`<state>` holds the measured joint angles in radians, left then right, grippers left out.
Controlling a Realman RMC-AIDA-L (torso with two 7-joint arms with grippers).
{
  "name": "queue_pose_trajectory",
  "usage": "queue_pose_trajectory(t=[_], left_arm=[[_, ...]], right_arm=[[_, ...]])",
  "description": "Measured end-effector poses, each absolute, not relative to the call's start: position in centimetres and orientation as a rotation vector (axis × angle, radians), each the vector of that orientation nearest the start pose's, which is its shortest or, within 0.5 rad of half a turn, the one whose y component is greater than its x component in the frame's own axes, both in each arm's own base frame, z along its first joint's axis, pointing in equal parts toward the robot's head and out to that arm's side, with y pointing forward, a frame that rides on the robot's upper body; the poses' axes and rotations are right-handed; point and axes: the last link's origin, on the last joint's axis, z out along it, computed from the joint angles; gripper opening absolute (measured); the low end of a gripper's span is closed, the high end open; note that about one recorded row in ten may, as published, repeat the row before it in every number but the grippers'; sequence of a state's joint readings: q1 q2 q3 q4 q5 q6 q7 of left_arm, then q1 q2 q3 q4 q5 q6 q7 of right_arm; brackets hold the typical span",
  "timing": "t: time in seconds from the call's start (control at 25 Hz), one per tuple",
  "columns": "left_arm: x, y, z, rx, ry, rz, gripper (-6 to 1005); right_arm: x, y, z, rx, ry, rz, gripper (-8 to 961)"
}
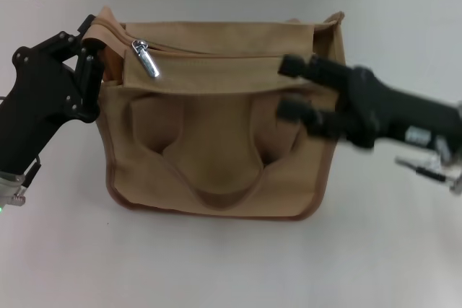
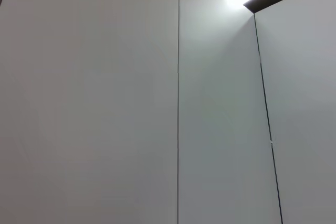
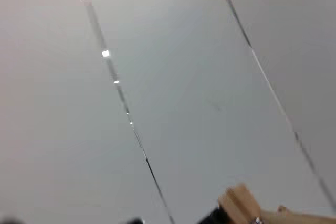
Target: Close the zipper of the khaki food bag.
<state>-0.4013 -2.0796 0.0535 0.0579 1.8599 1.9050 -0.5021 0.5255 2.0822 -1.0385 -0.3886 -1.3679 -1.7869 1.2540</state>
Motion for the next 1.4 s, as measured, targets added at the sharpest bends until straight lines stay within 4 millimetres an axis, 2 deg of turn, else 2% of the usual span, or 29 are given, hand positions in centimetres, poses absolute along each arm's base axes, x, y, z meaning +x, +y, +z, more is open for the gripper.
queue_pose_trajectory(t=[0.2, 0.32, 0.48, 0.64, 0.8, 1.2, 1.4], left_arm=[[-27.1, 25.8, 0.3, -1.929, -0.177, -1.356, 25], [-26.9, 26.0, 0.3, -1.935, -0.172, -1.358, 25], [-26.8, 26.1, 0.3, -1.938, -0.166, -1.36, 25], [-26.7, 26.2, 0.3, -1.94, -0.162, -1.362, 25], [-26.5, 26.4, 0.3, -1.942, -0.156, -1.367, 25], [-26.2, 26.6, 0.1, -1.947, -0.159, -1.375, 26], [-26.2, 26.6, 0.1, -1.947, -0.157, -1.379, 26]], right_arm=[[16.6, 33.0, -1.3, -2.782, 0.965, 1.46, 816], [14.6, 34.2, -1.9, -2.857, 1.044, 1.399, 816], [12.9, 35.2, -3.6, -2.942, 1.072, 1.225, 816], [12.4, 35.4, -5.6, -2.967, 1.077, 1.09, 816], [11.8, 35.2, -6.5, -2.98, 1.049, 1.088, 817], [11.4, 35.1, -6.4, -2.996, 1.011, 1.106, 817], [11.9, 35.0, -6.0, -2.961, 0.935, 1.16, 816]])
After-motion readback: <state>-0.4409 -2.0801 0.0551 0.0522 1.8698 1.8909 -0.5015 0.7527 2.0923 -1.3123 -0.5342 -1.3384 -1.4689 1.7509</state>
